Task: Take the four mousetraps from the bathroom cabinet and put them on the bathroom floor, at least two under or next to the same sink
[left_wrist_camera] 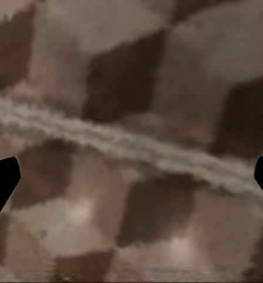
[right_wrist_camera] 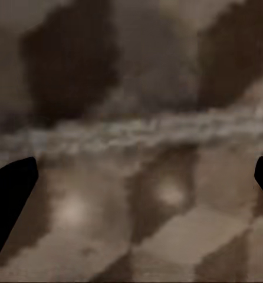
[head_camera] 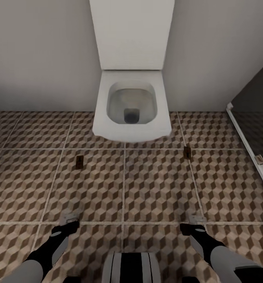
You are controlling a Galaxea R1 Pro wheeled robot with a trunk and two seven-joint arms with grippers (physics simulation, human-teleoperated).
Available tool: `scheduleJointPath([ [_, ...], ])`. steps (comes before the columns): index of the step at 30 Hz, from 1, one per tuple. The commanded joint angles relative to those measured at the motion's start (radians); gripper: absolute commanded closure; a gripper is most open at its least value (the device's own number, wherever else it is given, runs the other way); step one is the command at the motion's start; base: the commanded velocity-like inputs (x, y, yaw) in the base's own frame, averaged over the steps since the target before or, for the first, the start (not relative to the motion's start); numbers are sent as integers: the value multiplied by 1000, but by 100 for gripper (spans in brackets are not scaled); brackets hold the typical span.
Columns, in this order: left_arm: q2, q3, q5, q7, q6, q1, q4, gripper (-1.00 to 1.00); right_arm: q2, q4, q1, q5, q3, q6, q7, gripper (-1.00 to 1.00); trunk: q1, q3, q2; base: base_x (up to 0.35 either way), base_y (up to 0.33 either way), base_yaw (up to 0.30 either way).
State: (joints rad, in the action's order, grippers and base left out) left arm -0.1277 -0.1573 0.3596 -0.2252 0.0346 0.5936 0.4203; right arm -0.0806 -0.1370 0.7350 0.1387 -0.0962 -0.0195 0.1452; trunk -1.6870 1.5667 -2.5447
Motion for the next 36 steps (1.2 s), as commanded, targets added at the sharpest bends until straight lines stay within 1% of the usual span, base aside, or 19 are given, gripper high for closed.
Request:
scheduleJointPath([
  [1,-1,-9,7,-8,4,0,2,-100,0,2,-1,12,-11,-10,4,-100,1,1,0,-343,0,0],
  [9,-1,-8,7,-8,4,0,3,-100,0,2,-2,12,-11,-10,4,-100,1,1,0,-331,0,0],
  [13,-1,-8,7,-8,4,0,3,-100,0,2,-2,12,-11,-10,4,-100,1,1,0,-199,0,0],
  [20,0,-8,7,-7,4,0,3,-100,-1,2,-1,12,-11,-10,4,-100,1,1,0,-62,0,0],
  [36,-1,-7,8,-6,4,0,13,-100,-1,2,-1,12,-11,-10,4,-100,1,1,0,-8,0,0],
])
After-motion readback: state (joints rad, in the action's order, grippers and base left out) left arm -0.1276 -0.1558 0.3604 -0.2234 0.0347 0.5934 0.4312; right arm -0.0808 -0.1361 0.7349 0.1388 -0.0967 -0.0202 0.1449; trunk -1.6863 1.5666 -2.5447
